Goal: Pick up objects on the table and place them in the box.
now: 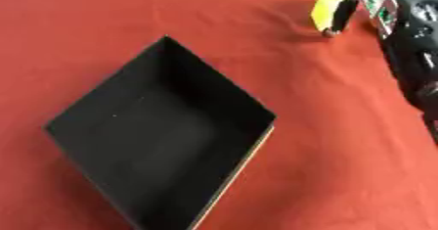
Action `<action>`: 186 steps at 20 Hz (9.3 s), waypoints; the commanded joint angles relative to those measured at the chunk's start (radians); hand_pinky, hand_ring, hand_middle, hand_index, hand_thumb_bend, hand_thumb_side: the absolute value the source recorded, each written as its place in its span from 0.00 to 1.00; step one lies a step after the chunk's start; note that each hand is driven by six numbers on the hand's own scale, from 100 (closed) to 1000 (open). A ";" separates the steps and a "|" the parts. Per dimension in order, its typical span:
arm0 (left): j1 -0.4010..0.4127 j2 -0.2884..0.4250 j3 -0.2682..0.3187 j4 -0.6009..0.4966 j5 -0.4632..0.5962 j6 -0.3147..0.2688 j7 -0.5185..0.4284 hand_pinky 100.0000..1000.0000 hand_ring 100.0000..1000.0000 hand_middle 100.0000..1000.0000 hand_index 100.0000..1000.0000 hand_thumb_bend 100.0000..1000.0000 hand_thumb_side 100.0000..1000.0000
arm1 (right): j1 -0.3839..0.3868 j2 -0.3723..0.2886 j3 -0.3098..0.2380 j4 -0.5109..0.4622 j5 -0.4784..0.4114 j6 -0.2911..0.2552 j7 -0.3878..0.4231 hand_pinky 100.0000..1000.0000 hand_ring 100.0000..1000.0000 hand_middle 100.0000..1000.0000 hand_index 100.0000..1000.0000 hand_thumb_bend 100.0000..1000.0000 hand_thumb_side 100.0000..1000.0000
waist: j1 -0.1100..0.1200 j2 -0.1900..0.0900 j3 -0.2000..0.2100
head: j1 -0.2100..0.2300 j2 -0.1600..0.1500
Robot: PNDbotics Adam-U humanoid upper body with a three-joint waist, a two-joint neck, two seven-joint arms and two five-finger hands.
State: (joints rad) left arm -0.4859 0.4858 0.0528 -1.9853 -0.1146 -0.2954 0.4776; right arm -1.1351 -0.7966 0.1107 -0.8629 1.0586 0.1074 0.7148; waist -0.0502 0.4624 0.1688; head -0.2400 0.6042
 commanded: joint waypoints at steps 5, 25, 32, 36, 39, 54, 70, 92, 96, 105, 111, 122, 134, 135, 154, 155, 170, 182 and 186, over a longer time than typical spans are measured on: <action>-0.007 0.037 0.003 -0.015 -0.001 0.000 -0.010 0.51 0.76 0.66 0.80 0.01 0.71 | -0.031 -0.026 -0.014 -0.028 -0.007 0.021 -0.005 0.91 0.80 0.69 0.78 0.17 0.00 | 0.004 -0.028 -0.009 | 0.002 -0.008; 0.005 0.034 0.007 -0.015 0.000 0.006 -0.014 0.51 0.76 0.65 0.80 0.02 0.69 | 0.000 -0.038 0.026 -0.162 -0.080 0.046 -0.107 0.58 0.51 0.25 0.31 0.11 0.00 | 0.008 -0.058 -0.025 | 0.008 0.018; 0.018 0.029 0.010 -0.015 -0.001 0.007 -0.011 0.51 0.75 0.65 0.80 0.03 0.68 | 0.107 -0.152 0.090 -0.536 -0.262 0.023 -0.003 0.56 0.50 0.25 0.31 0.10 0.00 | 0.008 -0.091 -0.035 | 0.028 0.054; 0.022 0.026 0.010 -0.015 -0.001 0.007 -0.011 0.52 0.76 0.66 0.80 0.04 0.68 | 0.195 -0.228 0.106 -0.820 -0.372 0.027 0.044 0.54 0.49 0.26 0.31 0.10 0.00 | 0.006 -0.104 -0.039 | 0.038 0.070; 0.018 0.023 0.008 -0.015 0.000 0.006 -0.012 0.52 0.76 0.65 0.80 0.04 0.67 | 0.256 -0.272 0.101 -1.014 -0.443 0.043 0.069 0.54 0.49 0.26 0.31 0.11 0.00 | 0.005 -0.110 -0.040 | 0.043 0.079; 0.020 0.007 0.003 -0.015 0.009 0.005 -0.019 0.52 0.76 0.65 0.80 0.04 0.67 | 0.154 -0.218 0.219 -1.137 -0.570 -0.207 0.042 0.54 0.49 0.28 0.32 0.15 0.00 | 0.000 -0.132 -0.035 | 0.056 0.102; 0.020 -0.014 -0.005 -0.015 0.022 0.008 -0.031 0.52 0.76 0.65 0.80 0.04 0.69 | 0.029 -0.007 0.397 -1.137 -0.511 -0.225 0.179 0.46 0.46 0.31 0.34 0.11 0.00 | 0.007 -0.129 -0.026 | 0.037 0.115; 0.022 -0.025 -0.009 -0.015 0.028 0.012 -0.039 0.52 0.76 0.66 0.80 0.03 0.70 | 0.154 0.115 0.550 -1.137 -0.303 -0.161 0.192 0.41 0.45 0.33 0.36 0.10 0.00 | -0.004 -0.130 -0.026 | 0.036 0.108; 0.022 -0.027 -0.009 -0.015 0.030 0.013 -0.041 0.51 0.76 0.66 0.80 0.03 0.71 | 0.198 0.114 0.556 -1.137 -0.276 -0.158 0.192 0.43 0.46 0.35 0.39 0.05 0.00 | -0.002 -0.123 -0.021 | 0.031 0.102; 0.022 -0.030 -0.011 -0.015 0.031 0.016 -0.046 0.51 0.77 0.66 0.80 0.03 0.71 | 0.224 0.113 0.567 -1.137 -0.271 -0.226 0.192 0.80 0.90 0.86 0.87 0.39 0.09 | 0.001 -0.114 -0.017 | 0.026 0.099; 0.023 -0.031 -0.011 -0.015 0.033 0.017 -0.049 0.51 0.77 0.66 0.80 0.03 0.71 | 0.224 0.102 0.545 -1.137 -0.223 -0.273 0.192 0.82 0.92 0.86 0.89 0.44 0.17 | 0.001 -0.116 -0.017 | 0.026 0.099; 0.033 -0.032 -0.009 -0.015 0.031 0.019 -0.049 0.51 0.77 0.66 0.79 0.03 0.70 | 0.171 0.085 0.386 -1.137 -0.316 -0.218 0.168 0.80 0.88 0.82 0.88 0.40 0.08 | 0.001 -0.132 -0.026 | 0.034 0.101; 0.039 -0.019 0.000 -0.015 0.021 0.019 -0.038 0.51 0.77 0.66 0.79 0.02 0.70 | 0.336 -0.144 0.102 -1.137 -0.265 -0.087 0.014 0.81 0.89 0.83 0.90 0.41 0.09 | 0.002 -0.129 -0.048 | 0.034 0.095; 0.039 -0.018 0.000 -0.015 0.020 0.019 -0.037 0.51 0.77 0.66 0.79 0.02 0.70 | 0.361 -0.166 0.076 -1.137 -0.251 -0.071 0.009 0.81 0.89 0.83 0.90 0.42 0.10 | 0.002 -0.128 -0.048 | 0.034 0.094; 0.037 -0.011 0.001 -0.015 0.014 0.020 -0.033 0.51 0.77 0.66 0.79 0.02 0.70 | 0.479 -0.238 -0.082 -0.785 -0.163 0.226 -0.067 0.83 0.90 0.83 0.90 0.43 0.07 | 0.014 -0.120 -0.040 | 0.019 0.044; 0.037 -0.011 0.001 -0.015 0.014 0.020 -0.033 0.51 0.77 0.66 0.79 0.02 0.70 | 0.467 -0.236 -0.080 -0.760 -0.161 0.237 -0.068 0.83 0.90 0.83 0.90 0.43 0.07 | 0.015 -0.119 -0.039 | 0.016 0.035; 0.041 -0.008 0.001 -0.015 0.013 0.022 -0.035 0.51 0.77 0.67 0.79 0.01 0.70 | 0.285 -0.182 -0.058 -0.341 -0.078 0.224 -0.062 0.86 0.94 0.86 0.91 0.43 0.08 | 0.024 -0.106 -0.031 | 0.007 0.004; 0.042 -0.006 0.001 -0.015 0.012 0.025 -0.037 0.51 0.77 0.67 0.79 0.00 0.71 | 0.228 -0.153 -0.102 -0.162 -0.042 0.252 -0.120 0.86 0.94 0.86 0.91 0.43 0.06 | 0.025 -0.096 -0.033 | 0.009 0.008; 0.038 -0.004 -0.001 -0.015 0.013 0.026 -0.039 0.51 0.78 0.67 0.79 0.00 0.70 | 0.196 -0.136 -0.109 -0.114 -0.038 0.271 -0.155 0.86 0.94 0.85 0.91 0.36 0.00 | 0.026 -0.090 -0.029 | 0.006 0.004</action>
State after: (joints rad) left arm -0.4384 0.4505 0.0437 -1.9853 -0.1015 -0.2713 0.4399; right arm -0.9186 -0.9085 0.0172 -0.9848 1.0146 0.3727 0.5737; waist -0.0254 0.3917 0.1383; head -0.2318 0.6216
